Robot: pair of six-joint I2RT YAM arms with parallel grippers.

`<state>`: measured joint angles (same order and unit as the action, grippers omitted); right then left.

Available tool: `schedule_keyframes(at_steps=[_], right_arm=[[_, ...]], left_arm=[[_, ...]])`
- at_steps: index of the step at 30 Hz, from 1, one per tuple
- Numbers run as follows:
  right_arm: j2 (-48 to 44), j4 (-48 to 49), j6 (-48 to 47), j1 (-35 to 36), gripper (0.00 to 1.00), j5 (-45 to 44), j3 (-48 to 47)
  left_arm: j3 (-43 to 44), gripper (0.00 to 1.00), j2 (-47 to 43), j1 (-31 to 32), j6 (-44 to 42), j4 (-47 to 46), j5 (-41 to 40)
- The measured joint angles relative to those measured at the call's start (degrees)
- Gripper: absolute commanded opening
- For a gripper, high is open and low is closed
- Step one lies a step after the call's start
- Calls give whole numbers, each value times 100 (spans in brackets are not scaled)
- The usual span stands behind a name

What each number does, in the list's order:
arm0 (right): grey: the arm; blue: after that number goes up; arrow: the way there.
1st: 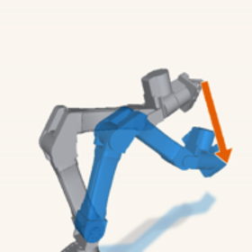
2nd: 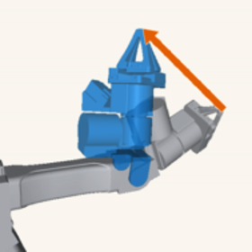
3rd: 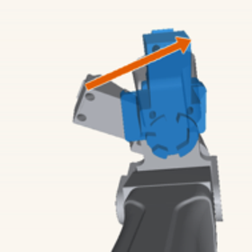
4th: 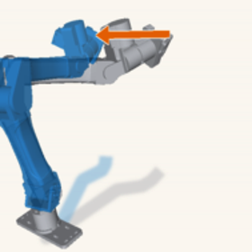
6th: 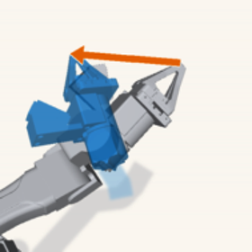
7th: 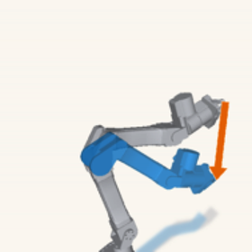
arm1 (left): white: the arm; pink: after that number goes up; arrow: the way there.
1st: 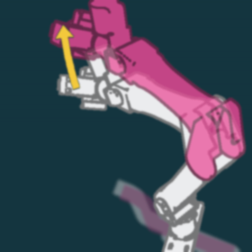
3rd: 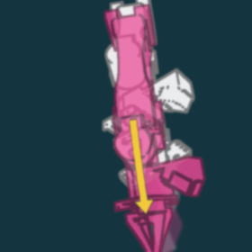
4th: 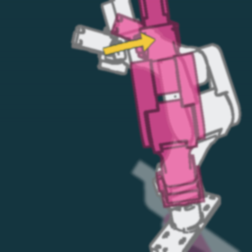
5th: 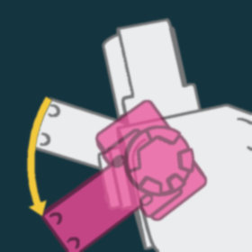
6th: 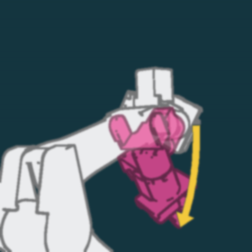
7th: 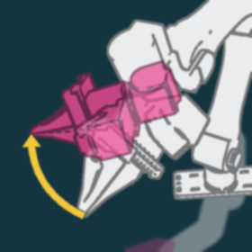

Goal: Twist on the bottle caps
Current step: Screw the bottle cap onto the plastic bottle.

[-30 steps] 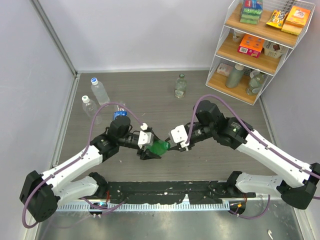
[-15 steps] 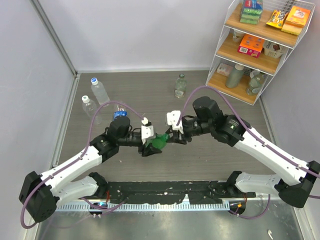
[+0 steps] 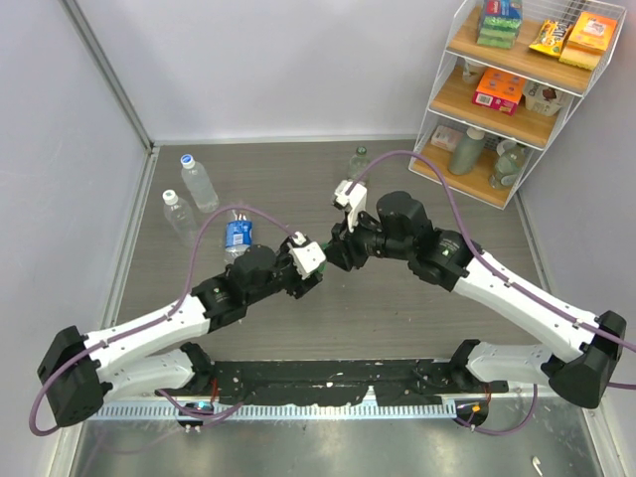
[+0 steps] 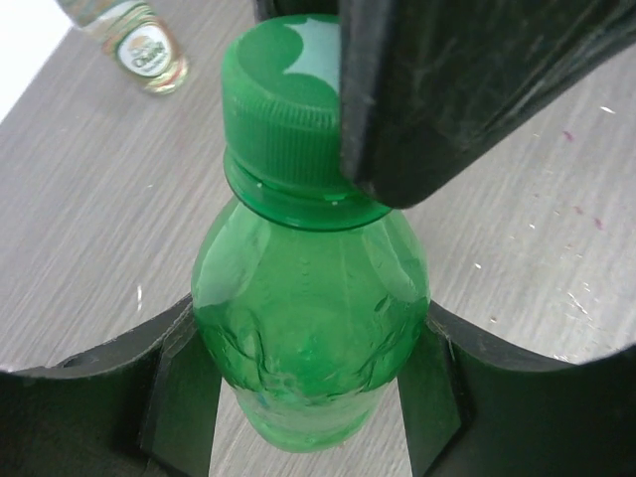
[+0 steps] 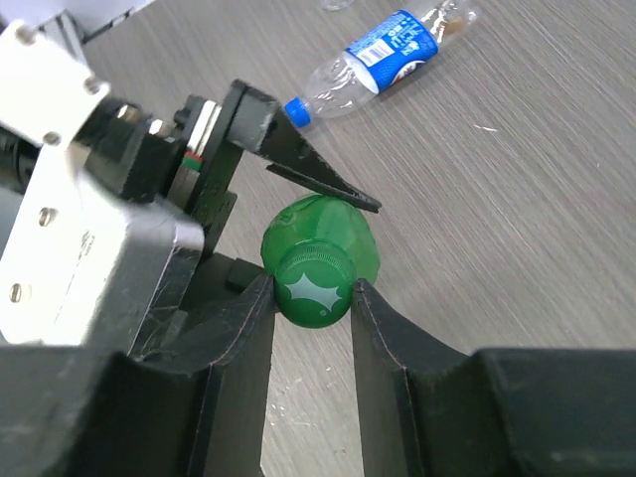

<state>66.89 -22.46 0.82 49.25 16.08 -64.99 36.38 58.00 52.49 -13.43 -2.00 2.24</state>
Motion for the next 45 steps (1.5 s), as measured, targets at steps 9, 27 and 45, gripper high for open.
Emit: schedule_keyframes(at_steps=[9,27,45], right_arm=[[-2,581,1189,31,1,-710,372],[-166,1220,2164,96,59,-1576,822],[-393,1412,1729,181,1,-2065,1211]], left_arm=[[-321,0,131,260,125,-682,-1073],[-343,0,614,402,525,-1543,-1615],[-103,88,831,385,863,-1488,-1095]])
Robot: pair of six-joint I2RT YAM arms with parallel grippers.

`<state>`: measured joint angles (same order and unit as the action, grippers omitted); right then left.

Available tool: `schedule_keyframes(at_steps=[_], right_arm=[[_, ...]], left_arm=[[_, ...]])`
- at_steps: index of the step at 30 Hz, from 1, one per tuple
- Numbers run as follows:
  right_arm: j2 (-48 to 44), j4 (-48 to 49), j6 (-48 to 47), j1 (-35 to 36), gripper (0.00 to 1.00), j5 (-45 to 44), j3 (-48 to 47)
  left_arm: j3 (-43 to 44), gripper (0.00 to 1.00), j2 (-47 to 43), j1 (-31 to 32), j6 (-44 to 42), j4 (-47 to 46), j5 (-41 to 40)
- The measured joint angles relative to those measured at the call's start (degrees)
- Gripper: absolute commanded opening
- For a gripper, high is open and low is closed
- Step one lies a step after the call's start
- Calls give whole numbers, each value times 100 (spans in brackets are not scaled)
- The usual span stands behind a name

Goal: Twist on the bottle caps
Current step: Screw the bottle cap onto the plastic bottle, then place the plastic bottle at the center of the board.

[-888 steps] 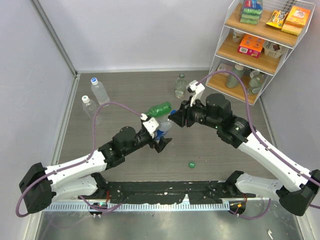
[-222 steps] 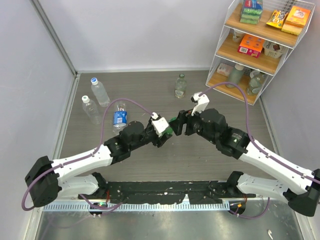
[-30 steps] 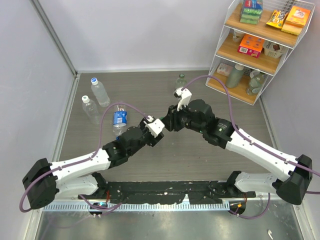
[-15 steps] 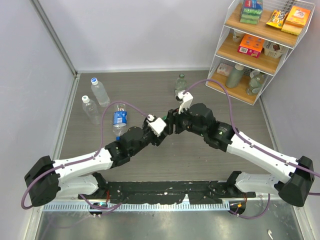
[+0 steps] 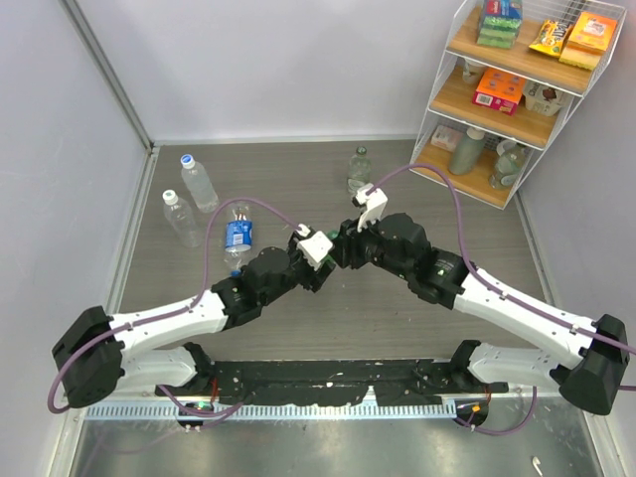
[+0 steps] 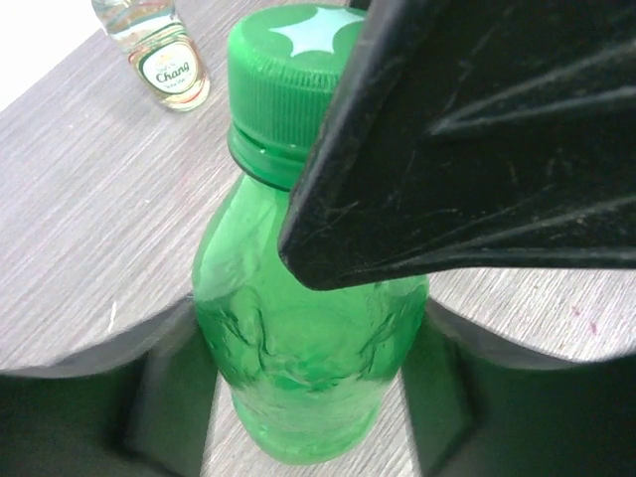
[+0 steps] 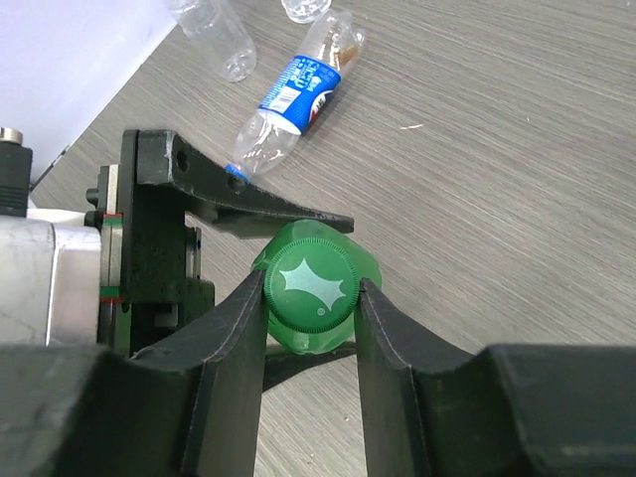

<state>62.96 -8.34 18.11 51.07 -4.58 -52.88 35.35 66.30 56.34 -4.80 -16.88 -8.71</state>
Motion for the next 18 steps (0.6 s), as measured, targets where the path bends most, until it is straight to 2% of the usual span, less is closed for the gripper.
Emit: schedule_keyframes(at_steps=[1,8,12,15,18], right_arm=[[0,37,0,9,1,-9,13],[-7,293,-225,35,1,-177,105],[136,289,-584,-31,1,-914,116],[472,236,-730,-339,1,-1294,46],[999,256,-793,-1064,1,-1414,-26]], left_arm=[[0,99,-20,-11,26,15,20],[-142,100,-619,22,190,42,229],[-238,100,-1239,68,367,120,188],[-282,100,-1784,83,634,350,-35],[-282,100,-2218,96,1141,778,-535]])
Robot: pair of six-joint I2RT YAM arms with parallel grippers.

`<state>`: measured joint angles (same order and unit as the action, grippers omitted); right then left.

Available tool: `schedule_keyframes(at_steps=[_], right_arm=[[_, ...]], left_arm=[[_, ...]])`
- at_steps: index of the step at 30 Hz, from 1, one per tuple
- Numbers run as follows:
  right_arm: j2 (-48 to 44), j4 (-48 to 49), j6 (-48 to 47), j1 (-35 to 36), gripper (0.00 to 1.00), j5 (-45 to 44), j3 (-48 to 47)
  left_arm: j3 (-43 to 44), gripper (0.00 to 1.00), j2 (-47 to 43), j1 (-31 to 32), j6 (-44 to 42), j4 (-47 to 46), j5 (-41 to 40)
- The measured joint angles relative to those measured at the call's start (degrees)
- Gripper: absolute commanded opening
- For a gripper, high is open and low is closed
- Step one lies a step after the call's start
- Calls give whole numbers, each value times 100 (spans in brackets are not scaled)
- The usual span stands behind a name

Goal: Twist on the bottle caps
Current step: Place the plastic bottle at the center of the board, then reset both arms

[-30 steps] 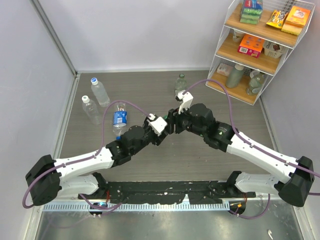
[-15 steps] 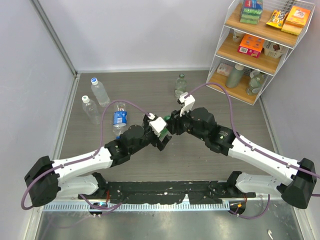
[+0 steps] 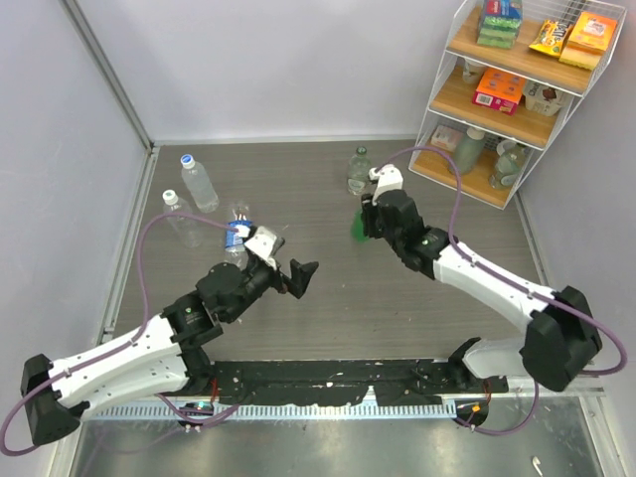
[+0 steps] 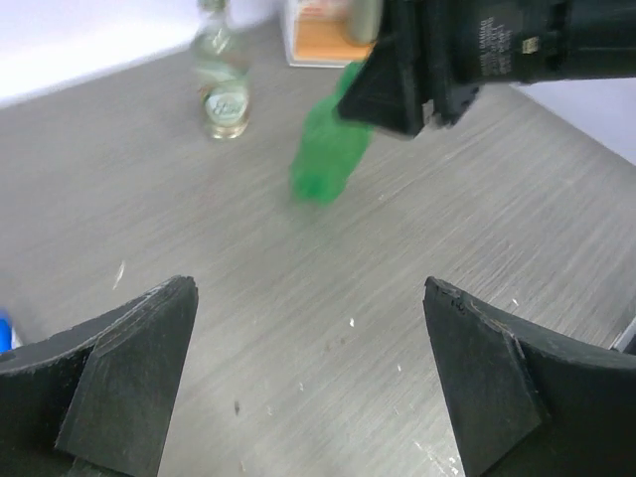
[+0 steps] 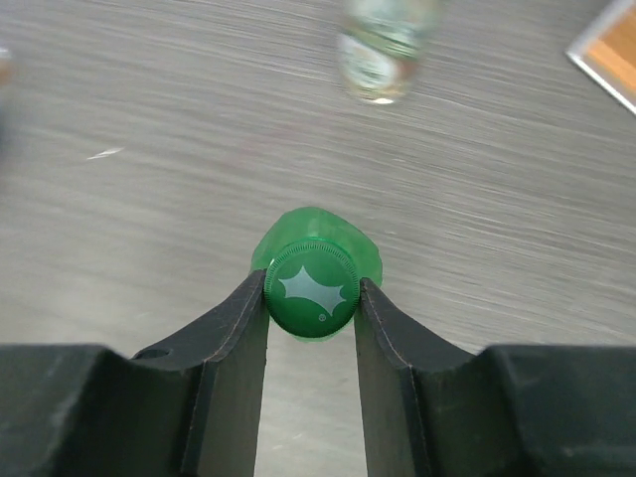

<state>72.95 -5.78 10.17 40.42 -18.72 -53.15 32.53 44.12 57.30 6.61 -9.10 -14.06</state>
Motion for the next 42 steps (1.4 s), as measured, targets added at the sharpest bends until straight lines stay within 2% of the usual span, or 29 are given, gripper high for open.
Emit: schedule_keyframes(at_steps=[2,6,8,11,13,14,15,18,20,22,34,42], right_arm=[[289,24,-114,-396,1,-144,0],[612,85,-273,-914,2,-284,0],[695,120,-275,-1082,4,-269,-2],[791,136,-275,-1268,10,-262,-2],[811,136,-273,-1309,18,-262,-2],[811,133,-269,-1320,27,-260,-2],[811,120,-256,-1340,29,-262,-4],[839,50,-229,-1384,61,-260,-61],[859,20,-181,-1421,78,-260,-94],[872,-9,-151,-1445,82,-264,-120],[796,-203,-164,-1478,85,-195,-385],[-79,-284,-70,-1478,86,-332,-234]], left_arm=[[50,100,-133,2,557,452,-474],[892,100,72,2,2428,2461,-1547],[1462,100,271,-4,3121,3268,-1757],[1928,100,424,-2,3746,3871,-1799],[1958,100,470,-4,3989,4087,-1779],[1958,100,516,-4,4096,4207,-1746],[1958,100,575,-4,4153,4304,-1698],[1958,100,706,-2,4284,4485,-1567],[1956,100,713,-2,4321,4540,-1523],[1930,100,667,-2,4378,4540,-1517],[1788,100,507,-2,4406,4540,-1434],[1777,100,592,-2,4419,4518,-1425]])
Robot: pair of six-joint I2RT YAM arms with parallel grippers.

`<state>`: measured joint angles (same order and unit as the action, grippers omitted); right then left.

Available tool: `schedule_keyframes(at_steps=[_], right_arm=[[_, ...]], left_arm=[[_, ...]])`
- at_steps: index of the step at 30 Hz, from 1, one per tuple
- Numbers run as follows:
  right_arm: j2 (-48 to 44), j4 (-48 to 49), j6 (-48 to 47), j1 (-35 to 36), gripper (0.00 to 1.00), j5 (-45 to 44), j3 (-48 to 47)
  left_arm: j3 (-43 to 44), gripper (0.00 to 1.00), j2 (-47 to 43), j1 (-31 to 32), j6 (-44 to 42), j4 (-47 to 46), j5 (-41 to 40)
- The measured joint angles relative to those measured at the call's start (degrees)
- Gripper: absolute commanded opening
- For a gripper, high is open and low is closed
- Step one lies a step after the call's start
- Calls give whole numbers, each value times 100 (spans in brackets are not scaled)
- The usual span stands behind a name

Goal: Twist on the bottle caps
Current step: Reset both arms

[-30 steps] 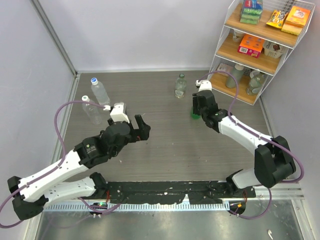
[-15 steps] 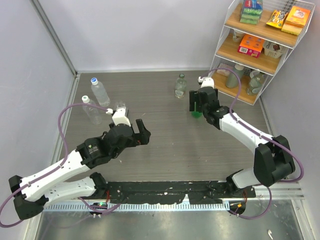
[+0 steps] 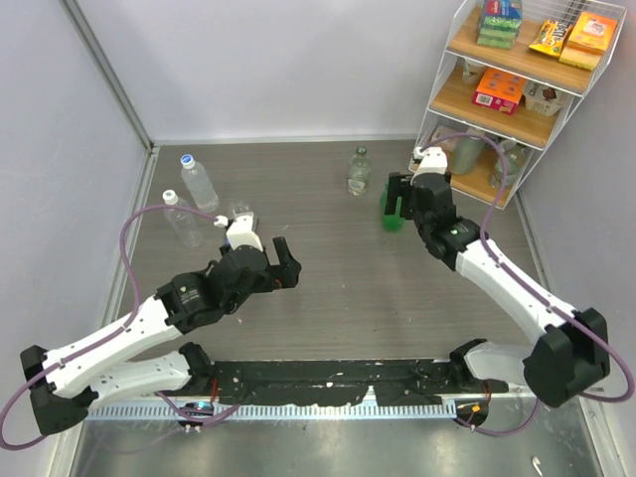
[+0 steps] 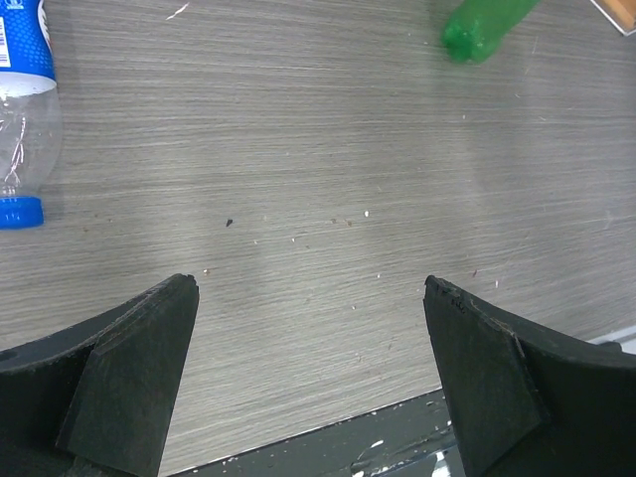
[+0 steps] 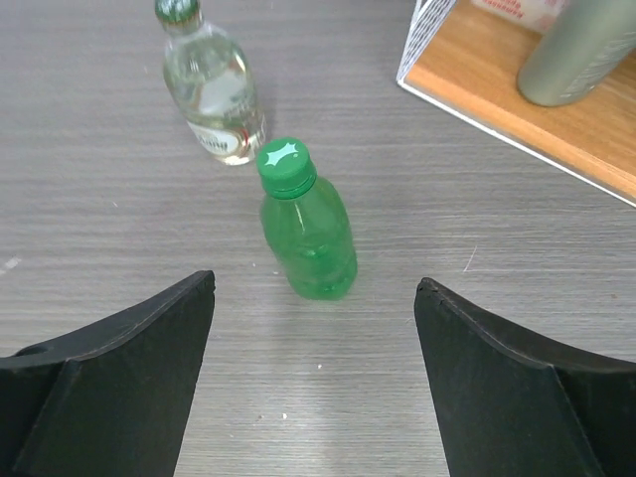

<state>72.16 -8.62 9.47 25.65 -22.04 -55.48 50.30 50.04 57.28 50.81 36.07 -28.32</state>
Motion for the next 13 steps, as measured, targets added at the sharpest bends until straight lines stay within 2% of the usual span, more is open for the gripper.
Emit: schedule_keyframes(at_steps=[4,13], right_arm=[[-575,11,306,0,86,-229,94],[-1569,122,234,-2,87,-299,686]], left_arm=[[2,100,127,0,0,-17,35],[2,100,188,0,0,-26,55]])
